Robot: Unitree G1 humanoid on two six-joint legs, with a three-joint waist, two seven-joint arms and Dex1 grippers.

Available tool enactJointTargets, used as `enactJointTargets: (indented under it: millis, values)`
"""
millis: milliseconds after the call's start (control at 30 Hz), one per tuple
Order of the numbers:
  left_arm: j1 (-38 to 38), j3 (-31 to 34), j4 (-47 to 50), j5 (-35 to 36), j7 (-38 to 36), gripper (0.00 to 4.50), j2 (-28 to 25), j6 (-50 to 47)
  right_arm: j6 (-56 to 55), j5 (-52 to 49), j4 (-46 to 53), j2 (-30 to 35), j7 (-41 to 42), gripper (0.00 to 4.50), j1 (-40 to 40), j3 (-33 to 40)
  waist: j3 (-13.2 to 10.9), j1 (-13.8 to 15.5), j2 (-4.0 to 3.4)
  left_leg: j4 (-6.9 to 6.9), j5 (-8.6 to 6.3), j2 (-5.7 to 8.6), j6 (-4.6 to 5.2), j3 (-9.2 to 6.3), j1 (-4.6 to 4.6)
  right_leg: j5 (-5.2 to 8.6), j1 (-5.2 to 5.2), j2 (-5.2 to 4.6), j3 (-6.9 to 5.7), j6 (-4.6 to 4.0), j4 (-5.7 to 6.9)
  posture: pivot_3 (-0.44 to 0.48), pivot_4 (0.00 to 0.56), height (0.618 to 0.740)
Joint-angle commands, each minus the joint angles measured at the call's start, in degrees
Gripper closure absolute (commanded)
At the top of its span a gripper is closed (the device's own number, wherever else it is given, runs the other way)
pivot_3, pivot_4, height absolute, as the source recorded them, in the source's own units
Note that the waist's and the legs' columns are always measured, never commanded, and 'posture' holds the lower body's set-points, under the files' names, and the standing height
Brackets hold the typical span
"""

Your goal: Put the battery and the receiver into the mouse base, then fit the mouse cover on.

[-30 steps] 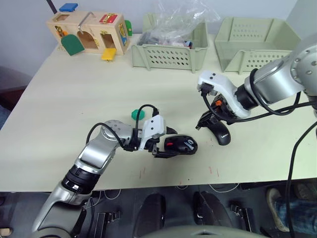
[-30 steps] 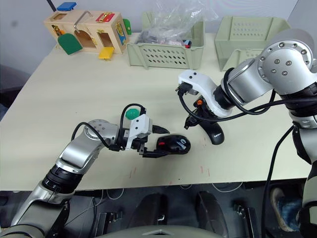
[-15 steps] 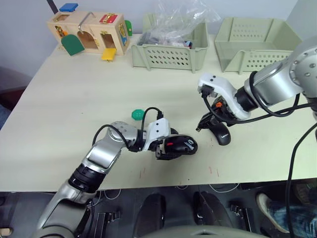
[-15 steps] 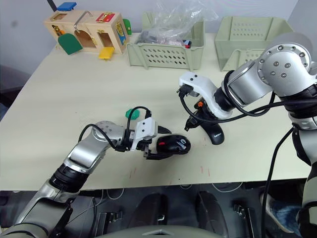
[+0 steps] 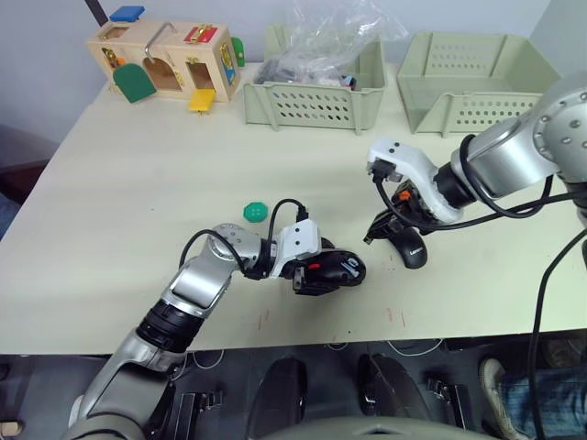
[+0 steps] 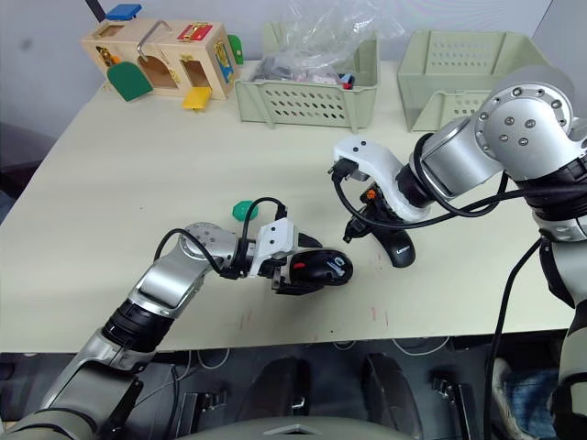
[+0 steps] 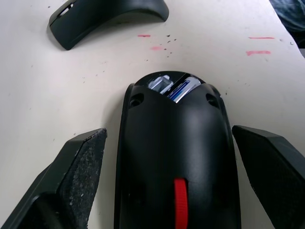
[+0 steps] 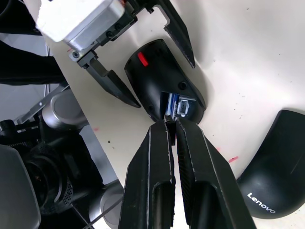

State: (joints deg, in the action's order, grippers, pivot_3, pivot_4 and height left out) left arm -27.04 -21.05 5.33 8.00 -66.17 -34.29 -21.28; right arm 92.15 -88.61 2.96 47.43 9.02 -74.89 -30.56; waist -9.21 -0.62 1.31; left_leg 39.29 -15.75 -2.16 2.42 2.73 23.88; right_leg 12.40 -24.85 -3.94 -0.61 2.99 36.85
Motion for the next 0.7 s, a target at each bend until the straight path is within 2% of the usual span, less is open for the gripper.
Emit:
enactJointTargets:
  millis: [33,100,133,700]
  values:
    - [0.3,-0.3,0.2,0.0,-0.6,0.8,0.3,1.8,0.4,-0.8,0.8,-0.2,-1.4,4.5,0.5,2.3,0.0,0.0,0.0,0.0,0.0,0.0,0.0,0.0,0.0,0.0,0.0,0.0,0.0,0.0,0.01,0.0,0.15,0.74]
    - [0.6,-0.4,0.1,0.0,-0.7,1.48,0.4,2.1,0.4,-0.9,0.9,-0.5,-2.1,4.5,1.0,2.3,0.0,0.0,0.0,0.0,0.0,0.0,0.0,0.0,0.0,0.0,0.0,0.0,0.0,0.0,0.01,0.0,0.15,0.74]
    - [0.7,-0.5,0.1,-0.1,-0.6,1.54,0.4,2.3,0.4,-0.8,0.9,-0.8,-2.5,4.5,1.2,2.4,0.0,0.0,0.0,0.0,0.0,0.0,0.0,0.0,0.0,0.0,0.0,0.0,0.0,0.0,0.01,0.0,0.15,0.74]
    - [-0.4,-0.8,0.2,-1.0,-0.2,1.54,1.5,1.3,0.4,3.8,-0.4,-8.7,-9.5,4.5,6.1,1.8,0.0,0.1,0.0,0.02,0.0,0.01,0.0,-0.01,0.0,-0.01,0.02,-0.03,-0.01,0.01,0.03,0.0,0.15,0.74]
